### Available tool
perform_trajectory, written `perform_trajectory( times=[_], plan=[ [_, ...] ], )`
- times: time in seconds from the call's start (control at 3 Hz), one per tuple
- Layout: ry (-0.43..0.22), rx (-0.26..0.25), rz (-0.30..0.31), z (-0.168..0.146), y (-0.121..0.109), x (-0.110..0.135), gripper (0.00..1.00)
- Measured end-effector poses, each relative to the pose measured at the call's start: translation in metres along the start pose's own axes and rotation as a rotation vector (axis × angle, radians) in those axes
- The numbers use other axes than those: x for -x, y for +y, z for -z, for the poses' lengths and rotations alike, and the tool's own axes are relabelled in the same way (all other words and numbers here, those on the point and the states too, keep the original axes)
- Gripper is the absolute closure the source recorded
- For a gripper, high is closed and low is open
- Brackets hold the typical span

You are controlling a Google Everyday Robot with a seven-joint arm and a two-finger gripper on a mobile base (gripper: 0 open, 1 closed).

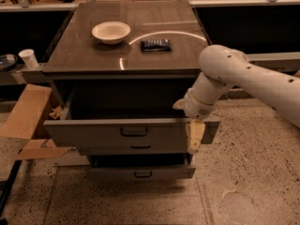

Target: Open top drawer

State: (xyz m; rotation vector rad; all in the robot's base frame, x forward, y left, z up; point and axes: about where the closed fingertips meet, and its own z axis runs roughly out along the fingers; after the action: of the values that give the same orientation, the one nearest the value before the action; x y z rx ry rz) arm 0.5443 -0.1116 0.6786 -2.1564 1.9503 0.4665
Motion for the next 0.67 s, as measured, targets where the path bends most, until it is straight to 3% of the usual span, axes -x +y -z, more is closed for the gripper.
perform_trajectory(
  times=[0.33,0.67],
  plan=[
    [0.013,0.062,-0.021,-0.006,0.030,-0.007,0.16],
    [0.026,0.112,-0.035,-0.007,0.050,-0.009,0.47]
  ],
)
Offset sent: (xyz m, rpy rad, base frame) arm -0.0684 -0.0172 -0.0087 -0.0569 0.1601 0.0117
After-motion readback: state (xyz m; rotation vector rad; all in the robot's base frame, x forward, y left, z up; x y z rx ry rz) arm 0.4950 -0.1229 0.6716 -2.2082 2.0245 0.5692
